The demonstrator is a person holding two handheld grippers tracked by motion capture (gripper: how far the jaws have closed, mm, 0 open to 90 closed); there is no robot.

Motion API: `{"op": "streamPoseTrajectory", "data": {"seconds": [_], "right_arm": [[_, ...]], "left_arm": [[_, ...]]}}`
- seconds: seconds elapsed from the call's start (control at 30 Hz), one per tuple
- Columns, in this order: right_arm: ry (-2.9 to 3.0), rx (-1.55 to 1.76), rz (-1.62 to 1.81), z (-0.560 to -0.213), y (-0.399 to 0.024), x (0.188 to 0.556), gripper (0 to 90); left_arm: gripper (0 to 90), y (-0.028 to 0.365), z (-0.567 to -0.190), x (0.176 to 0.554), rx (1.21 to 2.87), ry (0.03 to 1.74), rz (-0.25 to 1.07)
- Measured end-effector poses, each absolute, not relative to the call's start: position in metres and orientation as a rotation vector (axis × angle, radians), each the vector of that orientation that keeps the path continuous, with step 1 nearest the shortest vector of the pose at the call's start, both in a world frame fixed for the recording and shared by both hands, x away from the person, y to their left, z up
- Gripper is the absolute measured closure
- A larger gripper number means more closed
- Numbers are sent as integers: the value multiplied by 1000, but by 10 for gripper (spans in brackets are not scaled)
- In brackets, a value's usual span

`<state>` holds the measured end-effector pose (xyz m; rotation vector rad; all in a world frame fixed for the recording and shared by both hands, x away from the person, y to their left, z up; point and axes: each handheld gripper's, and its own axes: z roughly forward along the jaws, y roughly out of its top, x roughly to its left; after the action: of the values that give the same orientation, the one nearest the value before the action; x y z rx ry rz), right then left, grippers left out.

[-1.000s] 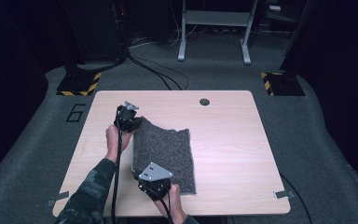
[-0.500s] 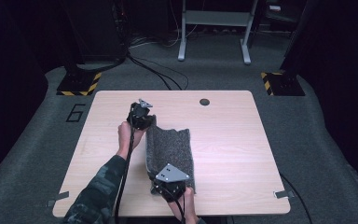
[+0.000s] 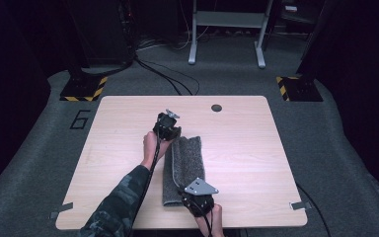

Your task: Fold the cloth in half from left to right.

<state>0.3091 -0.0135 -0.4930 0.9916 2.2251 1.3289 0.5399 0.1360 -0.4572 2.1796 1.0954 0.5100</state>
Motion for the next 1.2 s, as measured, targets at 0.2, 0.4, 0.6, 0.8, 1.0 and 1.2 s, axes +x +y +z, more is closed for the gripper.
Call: {"op": "streamPoseTrajectory", "data": {"seconds": [0.2, 0.4, 0.6, 0.8, 1.0, 1.2], "right_arm": [[2216, 1006, 1311, -495, -24, 303, 863], [2192, 1048, 1309, -496, -33, 302, 862], [2191, 1060, 1272, -498, -45, 303, 856], [2198, 1111, 1178, -506, -59, 301, 774], [2189, 1208, 1111, -513, -80, 297, 661], [2148, 1288, 1091, -512, -105, 293, 539]], "left_arm": [[844, 122, -461, 539, 2186, 1074, 484], [842, 109, -468, 544, 2189, 1076, 470], [818, 101, -474, 548, 2180, 1084, 444], [448, 107, -470, 548, 2128, 1096, 420], [302, 124, -463, 546, 2110, 1105, 436], [276, 136, -470, 542, 2118, 1129, 430]]}}
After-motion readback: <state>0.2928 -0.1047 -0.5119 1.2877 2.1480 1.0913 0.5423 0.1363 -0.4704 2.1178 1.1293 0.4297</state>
